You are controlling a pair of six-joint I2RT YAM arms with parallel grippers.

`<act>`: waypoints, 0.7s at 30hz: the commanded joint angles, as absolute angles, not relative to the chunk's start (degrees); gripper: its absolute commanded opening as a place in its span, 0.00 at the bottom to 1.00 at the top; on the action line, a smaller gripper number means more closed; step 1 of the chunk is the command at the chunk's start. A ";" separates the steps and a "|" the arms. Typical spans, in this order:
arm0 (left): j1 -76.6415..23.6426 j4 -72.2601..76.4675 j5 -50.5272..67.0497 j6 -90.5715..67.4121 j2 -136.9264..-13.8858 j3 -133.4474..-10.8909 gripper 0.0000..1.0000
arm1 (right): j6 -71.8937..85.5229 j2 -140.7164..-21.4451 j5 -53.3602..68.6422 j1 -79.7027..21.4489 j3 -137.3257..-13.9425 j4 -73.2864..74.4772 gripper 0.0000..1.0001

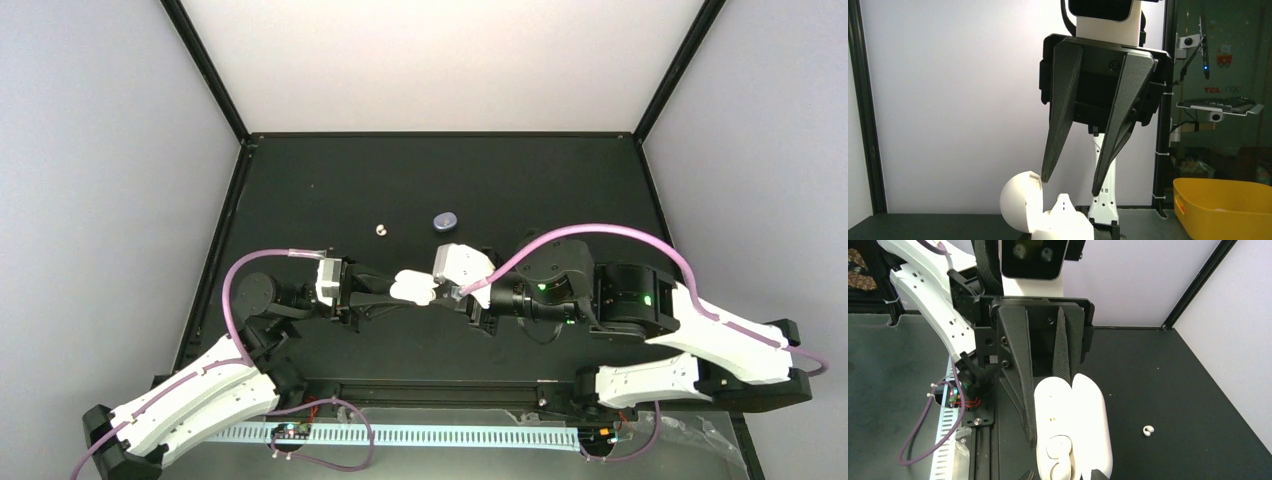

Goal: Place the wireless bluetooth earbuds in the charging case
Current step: Place the earbud in the charging case.

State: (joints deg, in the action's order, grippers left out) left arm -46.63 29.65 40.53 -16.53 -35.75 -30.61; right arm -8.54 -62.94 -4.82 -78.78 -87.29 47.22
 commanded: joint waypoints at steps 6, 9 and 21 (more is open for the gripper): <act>-46.98 32.29 41.15 -16.52 -35.97 -30.85 0.02 | -7.04 -61.26 -5.93 -79.19 -88.72 43.93 0.27; -46.94 31.96 40.98 -16.64 -35.87 -30.94 0.02 | -7.10 -61.15 -6.11 -79.17 -88.27 43.10 0.26; -46.98 30.32 37.57 -17.22 -34.61 -29.89 0.02 | -5.21 -57.42 -9.90 -79.10 -86.95 39.05 0.45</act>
